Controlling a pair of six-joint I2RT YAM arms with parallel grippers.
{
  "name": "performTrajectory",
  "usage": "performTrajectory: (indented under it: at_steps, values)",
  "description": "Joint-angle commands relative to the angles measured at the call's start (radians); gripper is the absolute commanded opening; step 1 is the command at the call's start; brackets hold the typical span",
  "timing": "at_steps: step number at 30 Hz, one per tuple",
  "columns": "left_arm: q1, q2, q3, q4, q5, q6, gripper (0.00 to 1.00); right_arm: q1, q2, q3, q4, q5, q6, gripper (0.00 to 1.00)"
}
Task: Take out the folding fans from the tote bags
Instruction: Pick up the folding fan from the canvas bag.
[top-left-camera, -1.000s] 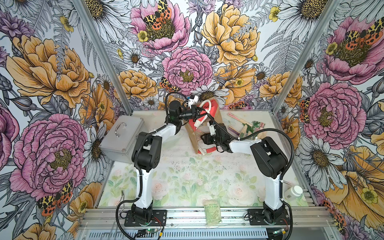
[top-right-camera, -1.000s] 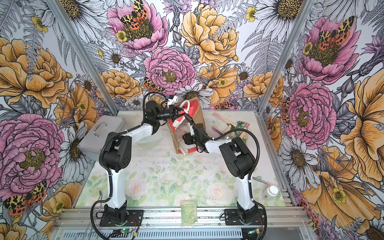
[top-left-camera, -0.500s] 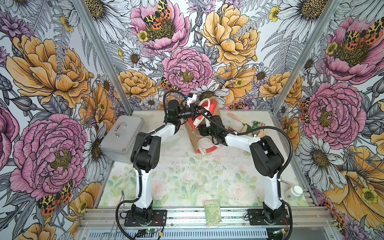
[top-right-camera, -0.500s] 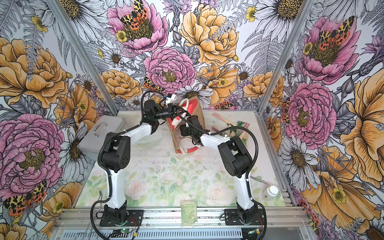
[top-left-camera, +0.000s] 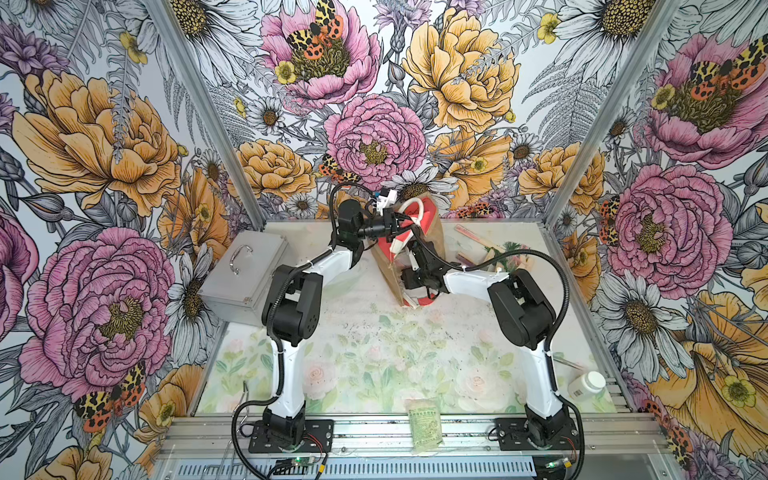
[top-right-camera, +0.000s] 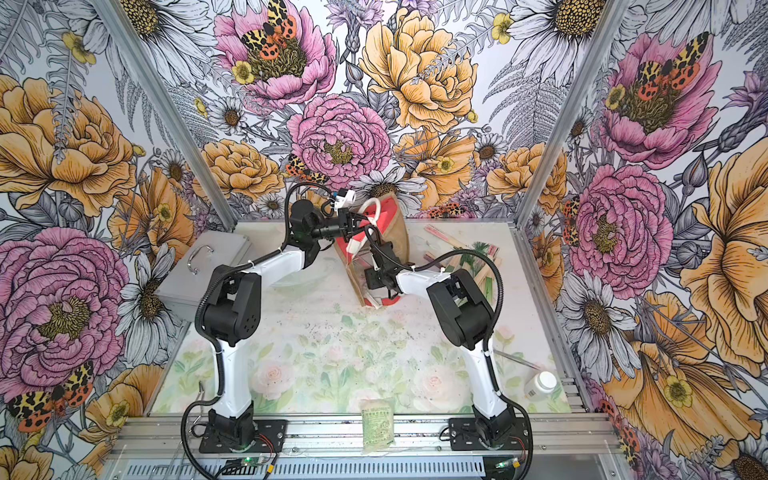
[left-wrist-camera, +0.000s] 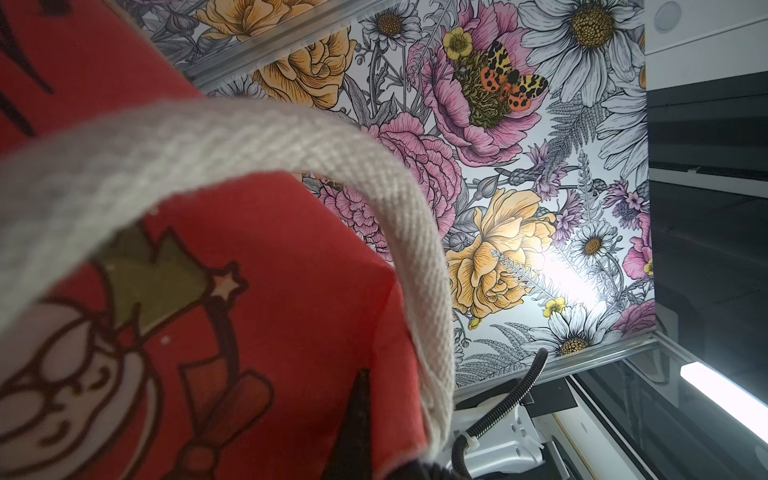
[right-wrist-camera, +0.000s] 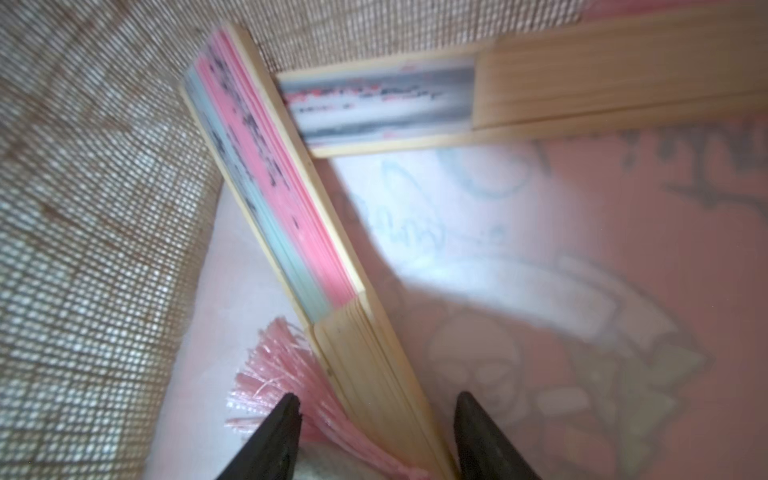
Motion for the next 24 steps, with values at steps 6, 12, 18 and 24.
performTrajectory:
  at_steps: [6, 12, 18, 24]
  values:
    - [-0.041, -0.113, 0.040, 0.066, 0.093, -0.004, 0.00, 0.003, 0.040, 0.017, -0.103, -0.048, -0.041, 0.56]
    - [-0.092, -0.084, 0.080, 0.066, 0.118, -0.013, 0.00, 0.055, 0.096, 0.118, -0.085, 0.040, 0.038, 0.55]
    - [-0.098, -0.100, 0.059, 0.070, 0.120, -0.015, 0.00, 0.064, 0.124, 0.132, -0.084, 0.127, 0.113, 0.43]
    - [-0.060, -0.121, 0.013, 0.085, 0.092, -0.012, 0.00, 0.055, 0.071, 0.050, -0.030, 0.085, 0.086, 0.10]
